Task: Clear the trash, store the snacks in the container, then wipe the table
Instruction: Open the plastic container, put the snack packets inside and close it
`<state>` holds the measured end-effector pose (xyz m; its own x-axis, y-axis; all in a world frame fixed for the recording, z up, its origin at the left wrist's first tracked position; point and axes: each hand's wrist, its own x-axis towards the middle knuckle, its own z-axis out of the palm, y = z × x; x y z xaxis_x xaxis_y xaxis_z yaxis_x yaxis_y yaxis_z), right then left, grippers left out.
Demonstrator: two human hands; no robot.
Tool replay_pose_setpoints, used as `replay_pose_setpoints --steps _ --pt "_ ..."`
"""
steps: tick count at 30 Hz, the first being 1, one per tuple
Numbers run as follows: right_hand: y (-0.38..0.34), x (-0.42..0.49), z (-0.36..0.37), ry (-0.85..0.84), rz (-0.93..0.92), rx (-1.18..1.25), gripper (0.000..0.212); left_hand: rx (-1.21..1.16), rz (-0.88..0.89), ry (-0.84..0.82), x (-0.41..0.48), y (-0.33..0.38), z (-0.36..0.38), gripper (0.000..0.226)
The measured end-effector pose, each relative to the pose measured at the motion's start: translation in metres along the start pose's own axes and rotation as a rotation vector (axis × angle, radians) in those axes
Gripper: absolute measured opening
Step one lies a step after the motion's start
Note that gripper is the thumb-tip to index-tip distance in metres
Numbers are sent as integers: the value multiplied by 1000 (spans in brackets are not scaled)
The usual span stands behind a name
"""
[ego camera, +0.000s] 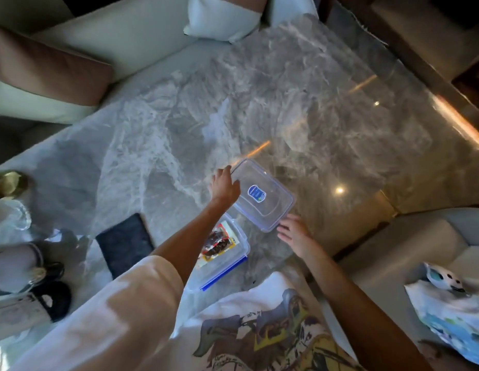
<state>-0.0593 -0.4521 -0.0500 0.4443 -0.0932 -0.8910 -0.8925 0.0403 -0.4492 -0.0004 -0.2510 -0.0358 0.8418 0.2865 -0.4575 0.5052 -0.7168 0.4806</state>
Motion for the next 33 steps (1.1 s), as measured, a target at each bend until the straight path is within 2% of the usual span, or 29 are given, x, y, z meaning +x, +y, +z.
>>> replay_pose_setpoints --steps 3,5,7,8,10,11,13,15,16,19,22,29,33 --pt "-32 -5 19 -15 -161 -62 19 -117 -74 126 -8 -15 -34 50" --pt "-48 -8 33 -39 -290 -128 18 -249 -136 155 -21 -39 -58 42" --pt "-51 -11 48 -82 -396 -250 25 -344 -206 136 -46 -72 -75 16" --pt "-47 -13 56 -116 -434 -321 32 -372 -246 126 -62 -89 -78 16" --pt "-34 -17 69 -179 -488 -483 35 -446 -322 123 -98 -123 -71 45" --pt "-24 -19 74 -208 -513 -562 35 -479 -366 141 -118 -136 -64 48" --pt "-4 -22 81 -248 -554 -688 34 -510 -462 158 -149 -161 -45 43" --pt "10 -24 82 -239 -592 -757 32 -553 -495 147 -168 -171 -24 27" --pt "17 -24 82 -225 -609 -790 32 -582 -501 147 -175 -173 -14 17" --pt "30 -25 81 -176 -627 -864 30 -532 -543 205 -188 -172 13 29" --pt "39 -26 76 -167 -641 -875 31 -480 -517 253 -192 -172 21 31" --pt "46 -38 79 -191 -603 -828 31 -496 -521 233 -190 -181 16 46" --pt "50 -39 81 -170 -598 -836 30 -506 -539 193 -186 -184 14 45"
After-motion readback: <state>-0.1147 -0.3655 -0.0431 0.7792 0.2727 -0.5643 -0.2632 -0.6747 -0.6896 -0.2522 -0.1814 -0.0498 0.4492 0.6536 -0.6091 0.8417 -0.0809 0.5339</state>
